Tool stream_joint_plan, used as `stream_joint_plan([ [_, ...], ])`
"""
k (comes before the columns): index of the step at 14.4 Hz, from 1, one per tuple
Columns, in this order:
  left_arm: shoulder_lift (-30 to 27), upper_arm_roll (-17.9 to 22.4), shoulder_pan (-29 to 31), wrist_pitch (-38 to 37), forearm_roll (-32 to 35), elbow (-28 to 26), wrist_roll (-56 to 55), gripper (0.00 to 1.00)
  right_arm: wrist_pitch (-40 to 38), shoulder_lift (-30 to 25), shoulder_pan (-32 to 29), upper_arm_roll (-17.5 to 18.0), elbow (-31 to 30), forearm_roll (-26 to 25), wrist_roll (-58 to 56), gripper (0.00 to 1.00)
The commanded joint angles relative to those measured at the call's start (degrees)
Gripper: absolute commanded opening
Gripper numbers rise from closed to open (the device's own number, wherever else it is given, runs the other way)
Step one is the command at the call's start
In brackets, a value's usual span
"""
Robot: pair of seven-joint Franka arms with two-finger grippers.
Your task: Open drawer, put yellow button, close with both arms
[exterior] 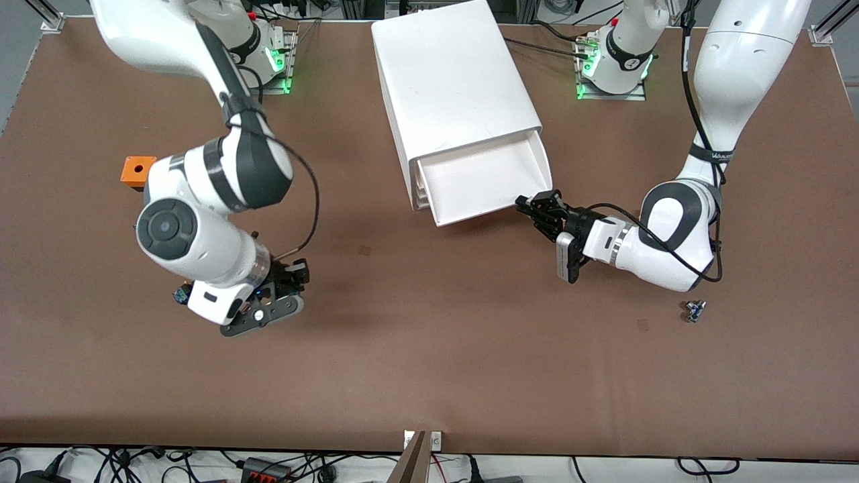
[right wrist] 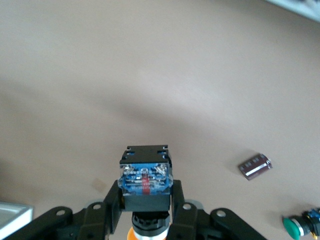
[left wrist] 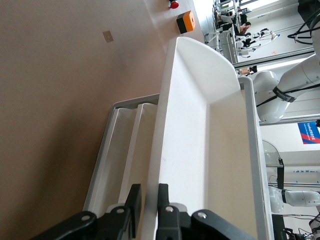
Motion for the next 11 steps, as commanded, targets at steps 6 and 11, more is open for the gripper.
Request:
stream_joint_plan([
  [6, -3.45, 0.23, 1.93, 0.54, 3.46, 2.04, -18.34, 1.00, -2.02, -4.17, 12.17, -0.39, 3.23, 0.08, 10.06, 0.00],
  [11, -6.80, 0.06, 1.85, -1.04, 17.67, 8.69, -38.27, 1.00, -0.71, -3.12, 21.32, -0.21, 3.32, 0.08, 23.53, 0.00],
])
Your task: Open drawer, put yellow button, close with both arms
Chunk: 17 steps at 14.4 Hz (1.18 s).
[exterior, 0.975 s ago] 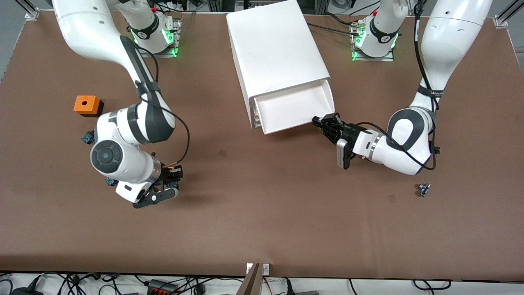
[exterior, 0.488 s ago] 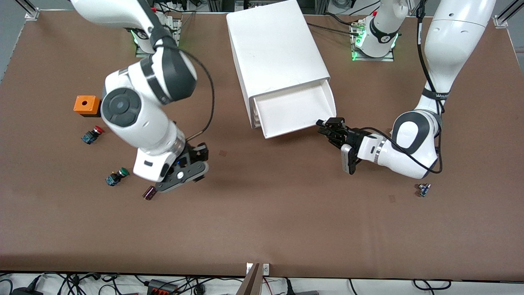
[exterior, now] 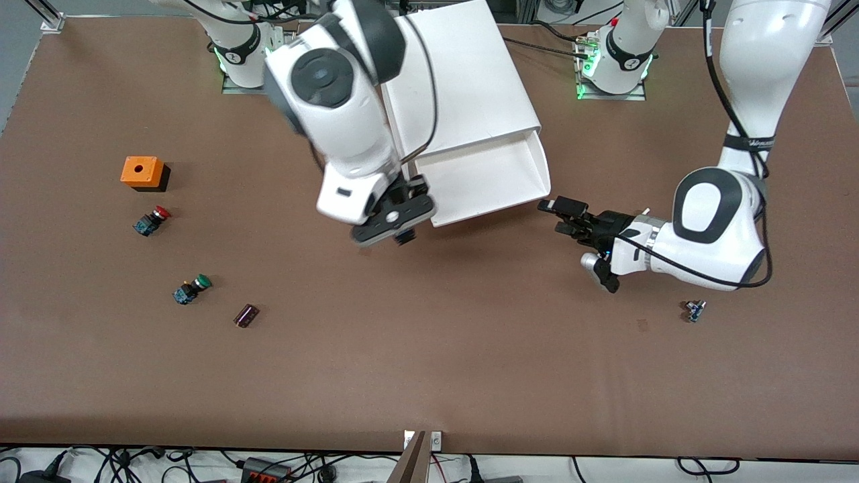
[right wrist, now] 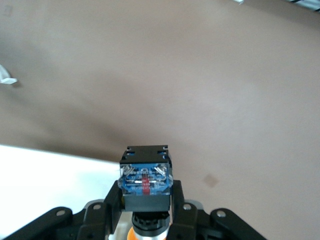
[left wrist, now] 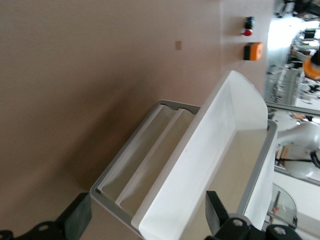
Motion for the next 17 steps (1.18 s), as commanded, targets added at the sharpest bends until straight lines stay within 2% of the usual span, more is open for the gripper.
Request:
stream_joint_plan([
  [1, -1.97, -0.45, -0.17, -2.42, 10.57, 5.62, -11.94, 1.00, 0.11, 1.84, 4.40, -0.48, 1.85, 0.02, 5.84, 0.00],
  [4, -1.97, -1.24, -1.31, -4.54, 25.07, 11.78, -19.79, 1.00, 0.46, 3.25, 6.62, -0.39, 3.96, -0.07, 9.80, 0.00],
  [7, -1.97, -1.33, -2.54, -5.06, 35.72, 13.11, -20.06, 1.00, 1.60, 4.56, 6.97, -0.21, 3.96, 0.11, 12.25, 0.00],
  [10, -2.32, -0.81, -2.72, -5.06, 40.57, 15.91, -23.91, 1.00, 2.83, 6.41, 7.15, 1.63, 4.05, 0.02, 15.25, 0.00],
  [13, -2.32, -0.36, -2.37, -4.98, 41.55, 16.81, -33.40, 1.00, 3.72, 7.20, 8.38, 1.55, 4.05, 0.02, 17.37, 0.00],
  [17, -2.41, -0.80, -2.37, -4.98, 42.17, 16.81, -37.45, 1.00, 2.75, 8.35, 9.52, 1.54, 3.96, 0.02, 17.54, 0.00],
])
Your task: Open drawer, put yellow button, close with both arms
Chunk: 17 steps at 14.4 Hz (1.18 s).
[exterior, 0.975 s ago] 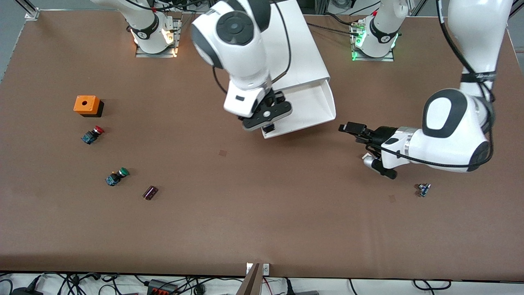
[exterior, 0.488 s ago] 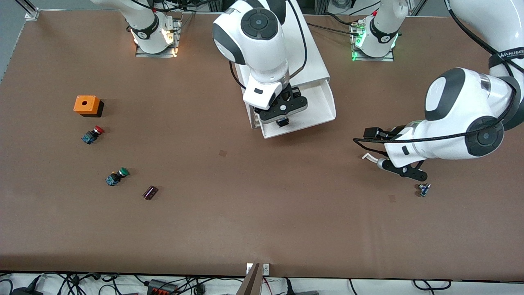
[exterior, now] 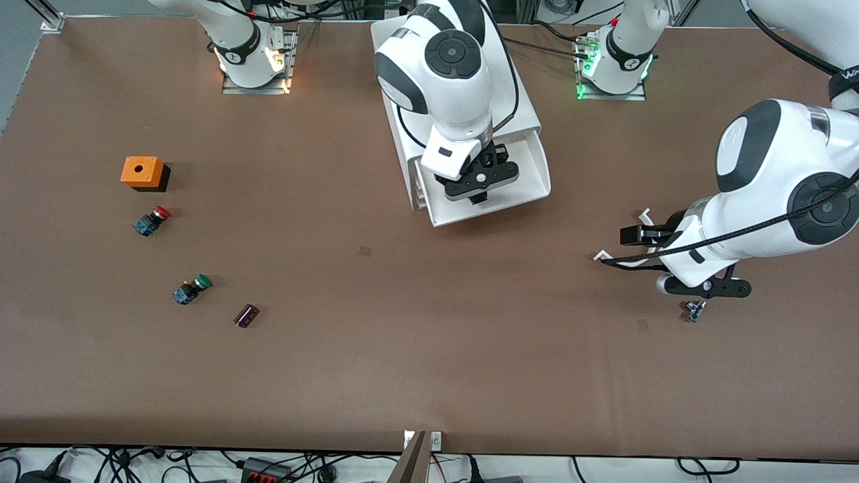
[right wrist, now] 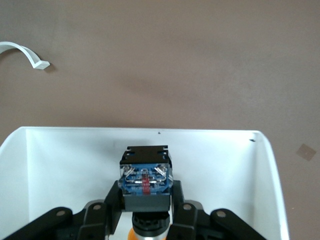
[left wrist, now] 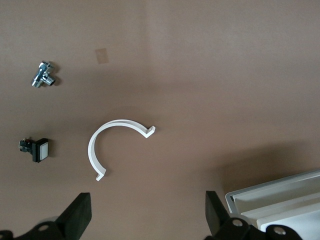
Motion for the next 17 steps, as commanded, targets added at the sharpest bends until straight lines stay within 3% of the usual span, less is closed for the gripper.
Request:
stream_joint_plan([
  [1, 0.21, -0.62, -0.11, -1.01, 1.23, 1.22, -4.17, 1.00, -1.57, 1.44, 0.56, 0.24, 2.10, 0.02, 1.24, 0.00],
  [7, -0.14, -0.62, 0.15, -0.83, 1.23, 1.22, -4.27, 1.00, -1.66, 2.67, 1.61, -0.20, 2.19, -0.33, 1.33, 0.00],
  [8, -0.23, -0.62, 0.15, -0.83, 1.23, 1.22, -4.27, 1.00, -1.66, 2.67, 1.61, -0.29, 2.19, -0.33, 1.33, 0.18],
  [9, -0.23, -0.71, 0.15, -0.92, 0.97, 1.22, -4.27, 1.00, -1.74, 2.67, 1.61, -0.38, 2.19, -0.68, 1.41, 0.98],
  [13, -0.23, -0.71, 0.06, -0.75, 0.97, 1.22, -4.36, 1.00, -1.75, 2.15, 1.00, -0.99, 2.45, -0.86, 1.41, 1.00],
  [17, -0.14, -0.71, -0.11, -0.40, 0.79, 1.22, -4.36, 1.00, -2.45, 1.36, -0.84, -1.34, 6.49, -0.77, 3.52, 1.00],
])
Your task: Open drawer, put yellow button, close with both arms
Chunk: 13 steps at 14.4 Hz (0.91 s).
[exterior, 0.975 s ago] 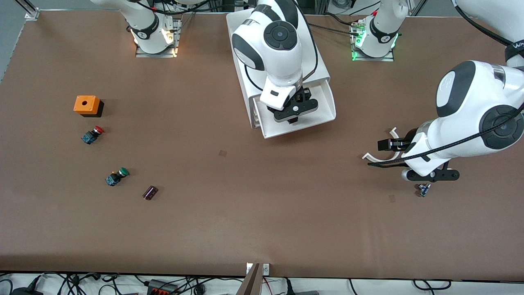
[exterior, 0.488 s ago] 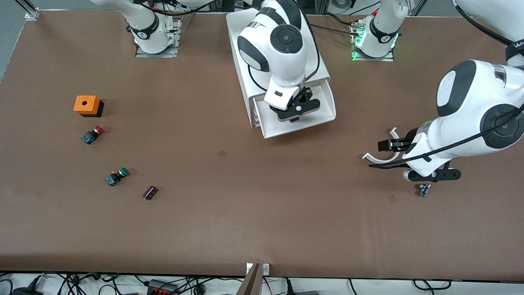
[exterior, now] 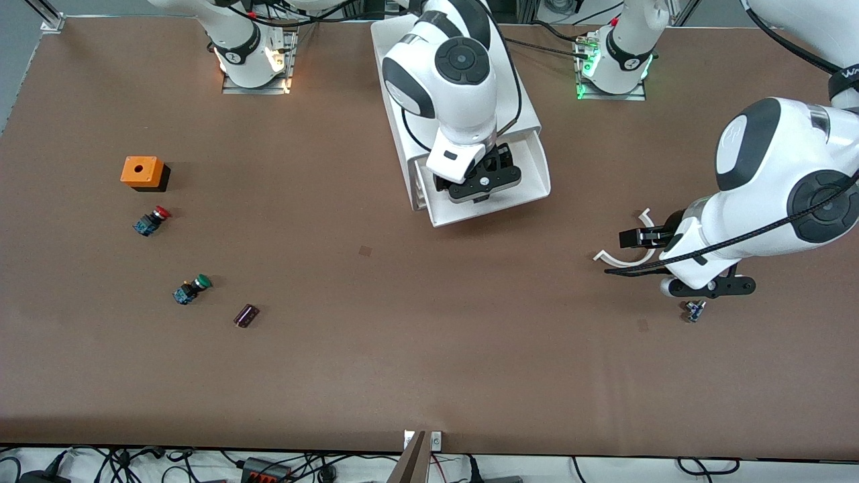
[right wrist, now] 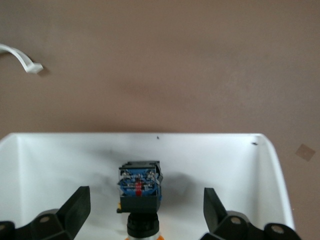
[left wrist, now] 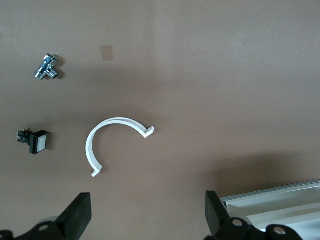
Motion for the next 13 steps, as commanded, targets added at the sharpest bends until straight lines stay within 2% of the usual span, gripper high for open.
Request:
stream_joint_plan([
  [1, -0.14, -0.63, -0.28, -0.07, 0.70, 0.89, -1.45, 1.00, -2.48, -0.88, -3.16, 0.36, 3.40, -0.48, 1.93, 1.00],
  [2, -0.14, -0.63, -0.54, 0.54, 0.70, 0.89, -2.24, 1.00, -2.92, -1.76, -4.22, 0.18, 3.41, -0.83, 1.93, 1.00],
  [5, -0.05, -0.63, -2.91, 0.55, -0.69, 1.06, -6.28, 1.00, -4.41, -4.65, -7.20, -5.07, 2.19, -1.80, 1.32, 1.00],
  [6, -0.05, -0.72, -3.09, 0.55, -2.18, 1.06, -6.81, 1.00, -5.72, -5.36, -10.17, -5.70, 1.31, -1.80, 1.23, 1.00],
  [9, 0.74, -0.55, -5.55, 1.59, -2.55, 0.98, -10.75, 1.00, -9.33, -6.51, -18.70, -5.71, 0.16, -1.98, -3.50, 1.00],
  [13, 1.45, -0.63, -9.58, 12.92, -2.55, -2.79, -18.31, 1.00, -9.77, -6.60, -27.58, -5.71, -1.68, -1.36, -16.23, 1.00],
])
